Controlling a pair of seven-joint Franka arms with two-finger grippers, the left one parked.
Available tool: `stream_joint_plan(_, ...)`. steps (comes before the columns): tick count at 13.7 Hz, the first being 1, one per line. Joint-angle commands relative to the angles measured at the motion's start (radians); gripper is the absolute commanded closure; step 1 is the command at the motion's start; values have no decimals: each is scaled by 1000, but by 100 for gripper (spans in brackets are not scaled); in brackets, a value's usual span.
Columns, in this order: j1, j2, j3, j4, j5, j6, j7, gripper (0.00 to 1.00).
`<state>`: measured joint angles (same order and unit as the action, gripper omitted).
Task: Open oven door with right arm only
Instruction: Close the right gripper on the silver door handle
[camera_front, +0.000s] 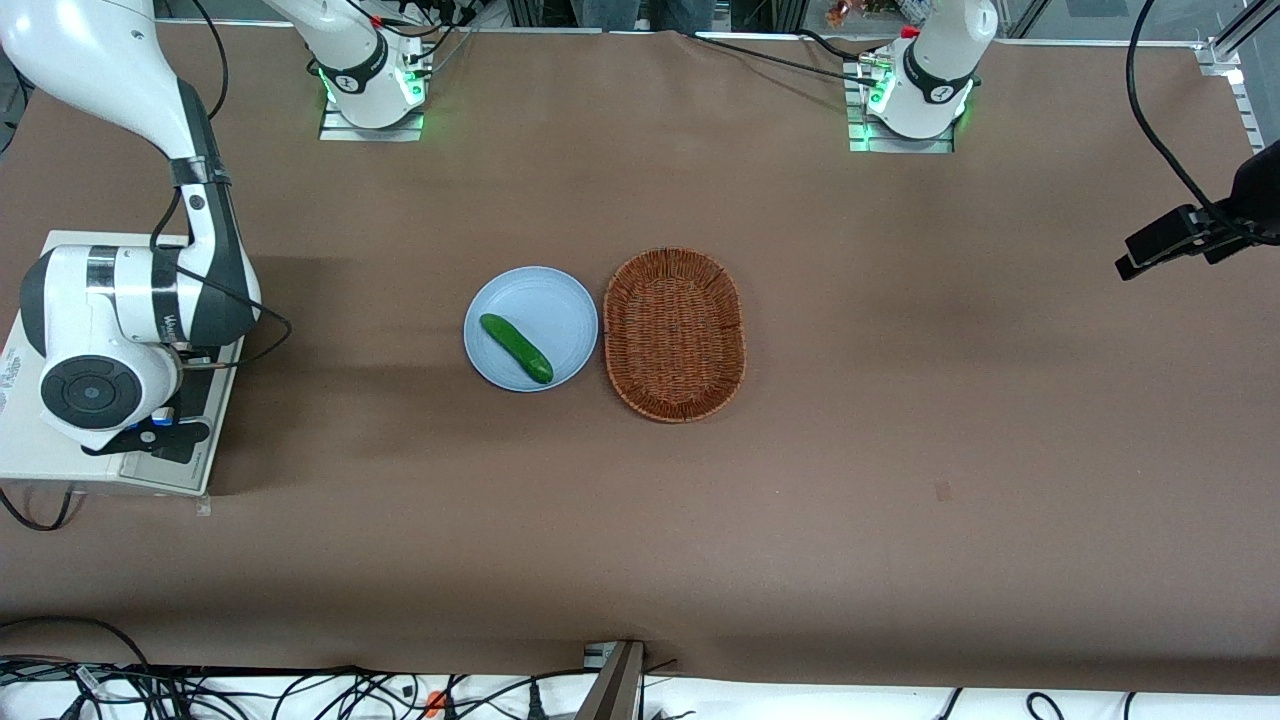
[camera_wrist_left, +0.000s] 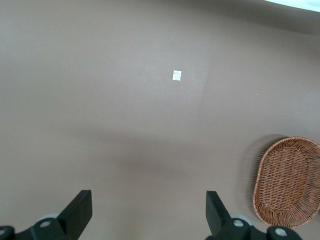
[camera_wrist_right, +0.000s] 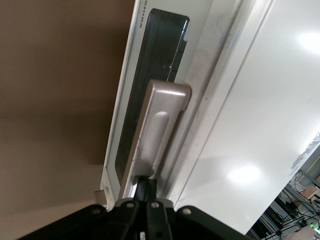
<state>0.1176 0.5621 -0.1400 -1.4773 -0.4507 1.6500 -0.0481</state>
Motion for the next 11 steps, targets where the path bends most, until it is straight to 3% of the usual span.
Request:
stream_joint_plan(1,-12,24,5,8,6,51,-6,100)
stream_joint_plan(11,-6,70,7,6,92,134,1,100)
